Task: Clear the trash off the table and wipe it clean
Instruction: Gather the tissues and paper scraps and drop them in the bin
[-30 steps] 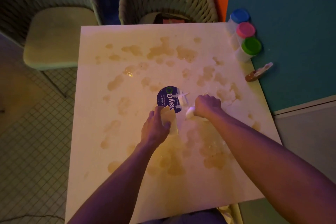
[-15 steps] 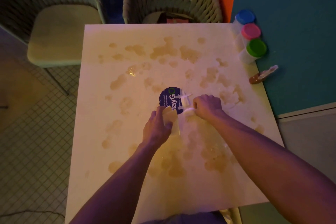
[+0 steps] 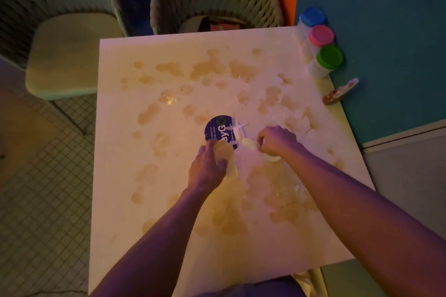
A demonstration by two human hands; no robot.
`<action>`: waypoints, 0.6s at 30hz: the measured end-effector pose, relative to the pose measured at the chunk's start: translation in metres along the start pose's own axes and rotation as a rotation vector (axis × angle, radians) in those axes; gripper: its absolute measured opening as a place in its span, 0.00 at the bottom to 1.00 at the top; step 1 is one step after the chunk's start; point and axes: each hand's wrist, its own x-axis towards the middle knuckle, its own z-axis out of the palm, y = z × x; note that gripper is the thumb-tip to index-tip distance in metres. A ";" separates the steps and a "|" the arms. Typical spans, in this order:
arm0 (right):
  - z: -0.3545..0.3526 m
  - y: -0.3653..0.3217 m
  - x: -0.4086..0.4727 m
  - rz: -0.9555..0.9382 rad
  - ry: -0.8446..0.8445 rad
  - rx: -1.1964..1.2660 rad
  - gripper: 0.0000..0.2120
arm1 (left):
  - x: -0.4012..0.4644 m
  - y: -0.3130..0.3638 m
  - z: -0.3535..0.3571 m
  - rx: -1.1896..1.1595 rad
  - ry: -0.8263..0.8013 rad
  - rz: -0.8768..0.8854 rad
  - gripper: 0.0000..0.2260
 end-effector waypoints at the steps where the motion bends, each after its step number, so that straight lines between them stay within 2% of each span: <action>1: 0.000 0.004 -0.005 0.029 -0.008 0.069 0.07 | 0.000 0.002 0.000 0.000 -0.002 0.010 0.24; 5: 0.003 0.019 -0.027 0.147 0.003 0.382 0.05 | -0.005 0.018 0.007 -0.011 -0.004 0.037 0.25; 8: 0.009 0.034 -0.049 0.214 0.071 0.519 0.05 | -0.014 0.035 0.017 -0.008 -0.021 0.101 0.25; 18: 0.056 0.113 -0.149 0.391 0.191 0.738 0.07 | -0.074 0.093 0.073 0.073 -0.143 0.315 0.25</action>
